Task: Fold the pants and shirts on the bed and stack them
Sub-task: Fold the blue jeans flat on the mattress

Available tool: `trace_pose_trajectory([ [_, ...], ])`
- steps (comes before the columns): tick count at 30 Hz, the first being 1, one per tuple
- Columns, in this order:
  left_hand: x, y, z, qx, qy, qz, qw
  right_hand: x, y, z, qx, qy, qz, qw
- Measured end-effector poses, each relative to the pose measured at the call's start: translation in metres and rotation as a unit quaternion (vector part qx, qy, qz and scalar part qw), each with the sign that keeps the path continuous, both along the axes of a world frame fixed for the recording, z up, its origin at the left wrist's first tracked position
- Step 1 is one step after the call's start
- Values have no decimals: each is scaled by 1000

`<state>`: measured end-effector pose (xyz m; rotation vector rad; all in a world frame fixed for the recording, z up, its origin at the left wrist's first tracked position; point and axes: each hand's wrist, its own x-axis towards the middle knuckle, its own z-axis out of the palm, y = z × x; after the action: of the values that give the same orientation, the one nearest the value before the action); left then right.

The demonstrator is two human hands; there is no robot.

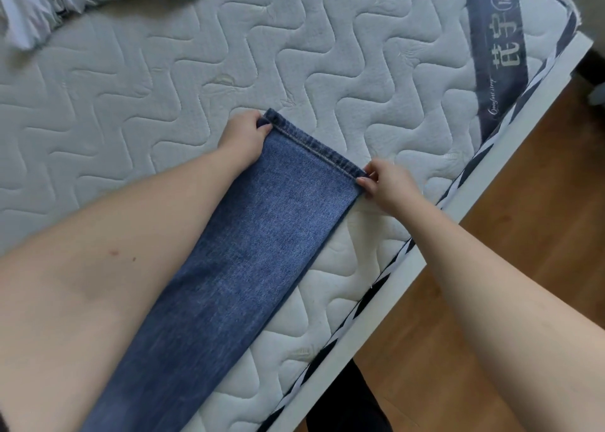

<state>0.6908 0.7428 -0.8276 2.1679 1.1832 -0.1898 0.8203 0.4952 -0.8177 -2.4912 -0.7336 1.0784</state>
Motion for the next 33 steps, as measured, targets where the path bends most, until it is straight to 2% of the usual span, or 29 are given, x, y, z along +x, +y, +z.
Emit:
trace_pose_trajectory([
  [7,-8,5,3,-9,13,-11,1000,-9,2,6,-16,-9,-35,999],
  [10,-13,5,4,6,59,-9,998,-13,2,6,-7,19,-74,997],
  [13,-10,6,7,-21,84,-34,996,-19,5,4,-17,71,-129,989],
  [15,-7,6,8,-48,70,-43,995,-19,8,6,-9,152,-172,973],
  [17,-5,6,10,-75,40,-39,996,-17,10,11,-10,219,-175,960],
  [18,-5,6,11,-96,29,-37,994,-16,11,13,-20,224,-163,961],
  [21,-1,5,16,-133,-4,-51,990,-21,14,16,-22,197,-153,968],
  [26,16,4,17,-90,-33,-109,989,-20,11,10,16,164,-186,969],
  [29,28,2,13,-97,-28,-87,991,-11,8,6,63,118,-220,966],
  [33,35,-2,6,-83,-37,-52,995,-10,5,3,77,33,-200,976],
])
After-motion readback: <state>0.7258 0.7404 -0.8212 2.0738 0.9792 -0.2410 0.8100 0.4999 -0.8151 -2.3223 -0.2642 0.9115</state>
